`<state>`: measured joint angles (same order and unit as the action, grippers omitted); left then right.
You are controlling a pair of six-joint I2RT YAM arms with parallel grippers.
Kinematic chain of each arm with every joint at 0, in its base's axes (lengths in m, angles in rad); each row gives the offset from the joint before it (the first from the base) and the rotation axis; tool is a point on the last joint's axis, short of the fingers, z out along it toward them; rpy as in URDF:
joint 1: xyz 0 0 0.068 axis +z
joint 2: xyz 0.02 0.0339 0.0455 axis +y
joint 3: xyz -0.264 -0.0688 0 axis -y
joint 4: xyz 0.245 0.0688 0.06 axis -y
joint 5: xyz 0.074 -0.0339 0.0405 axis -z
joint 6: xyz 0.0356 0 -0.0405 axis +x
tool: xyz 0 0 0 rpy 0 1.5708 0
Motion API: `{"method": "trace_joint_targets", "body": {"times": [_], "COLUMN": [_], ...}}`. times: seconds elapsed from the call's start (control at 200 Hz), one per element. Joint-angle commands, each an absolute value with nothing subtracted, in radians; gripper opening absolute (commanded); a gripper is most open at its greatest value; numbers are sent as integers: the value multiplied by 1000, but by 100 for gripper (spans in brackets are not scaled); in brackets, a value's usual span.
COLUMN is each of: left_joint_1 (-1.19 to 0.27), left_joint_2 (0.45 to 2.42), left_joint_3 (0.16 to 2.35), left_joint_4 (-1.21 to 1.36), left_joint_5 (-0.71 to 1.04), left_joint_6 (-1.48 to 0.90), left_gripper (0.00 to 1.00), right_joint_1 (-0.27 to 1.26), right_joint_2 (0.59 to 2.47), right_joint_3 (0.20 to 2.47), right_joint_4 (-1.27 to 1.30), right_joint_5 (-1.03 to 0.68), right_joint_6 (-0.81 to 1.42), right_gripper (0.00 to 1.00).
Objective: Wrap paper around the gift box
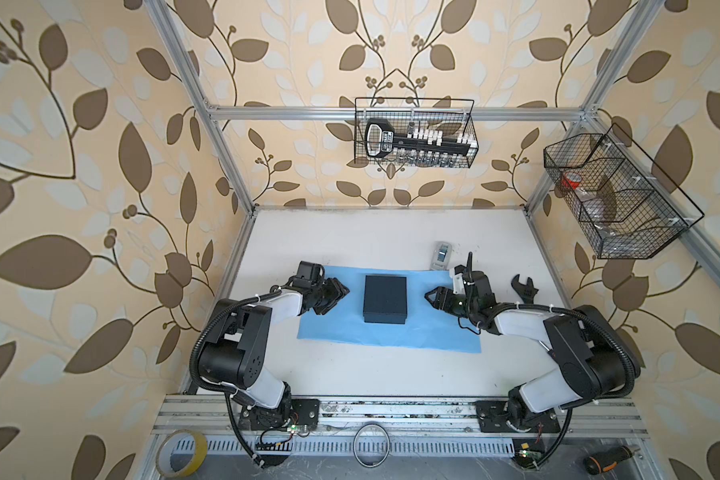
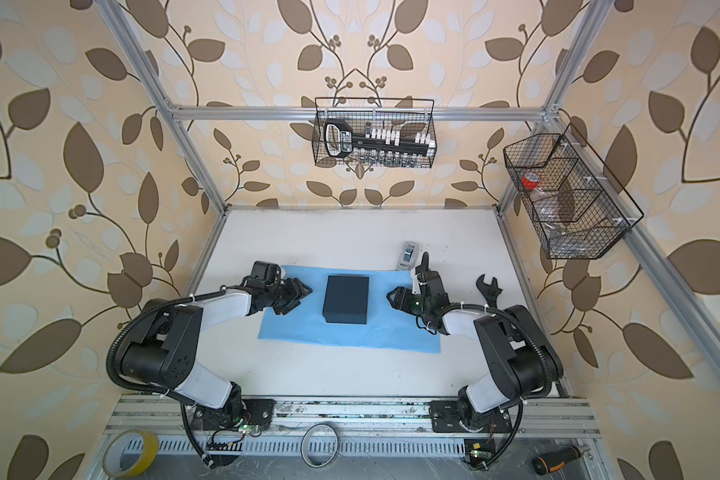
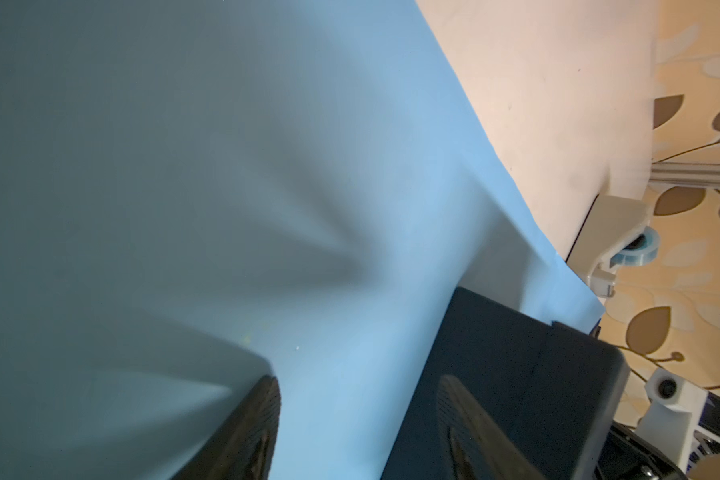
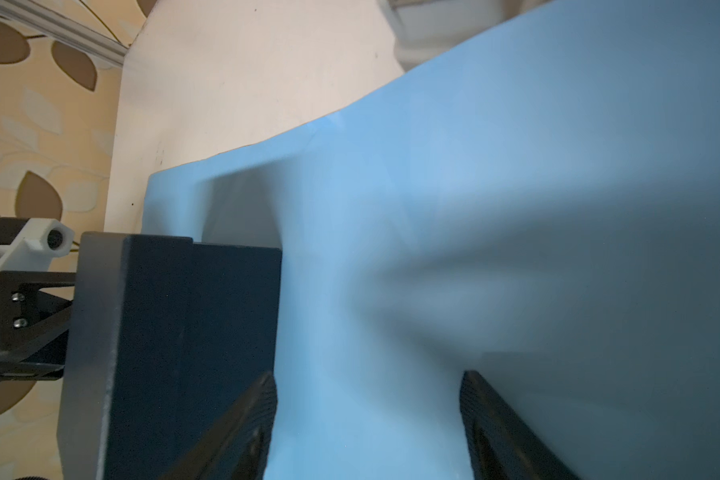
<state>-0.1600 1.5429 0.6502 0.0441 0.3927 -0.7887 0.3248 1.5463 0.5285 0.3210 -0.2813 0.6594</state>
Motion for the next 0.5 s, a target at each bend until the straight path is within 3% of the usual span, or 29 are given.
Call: {"method": "trace_joint_targets", "body": {"times": [0.0,0.275,0.495], "left_joint_1": [-114,-76,-177], "left_joint_2": [1541,1360,1253], "left_joint_3": [559,540,591], "left_joint_4": [-28,-60,-8], "left_joint_5": [342,379,488], "left_joint_6": [-765,-782,-827], "left_gripper": [63,72,80], "right_joint_1": [371,426,397], "right_joint_2": [1585,1596,1496], "right_joint_3": [513,581,563], "right_joint_4": [348,316,177], "right_joint_5": [-310,-340,-200], "right_joint_6": [688,668,552], "right_gripper": [71,70,71]}}
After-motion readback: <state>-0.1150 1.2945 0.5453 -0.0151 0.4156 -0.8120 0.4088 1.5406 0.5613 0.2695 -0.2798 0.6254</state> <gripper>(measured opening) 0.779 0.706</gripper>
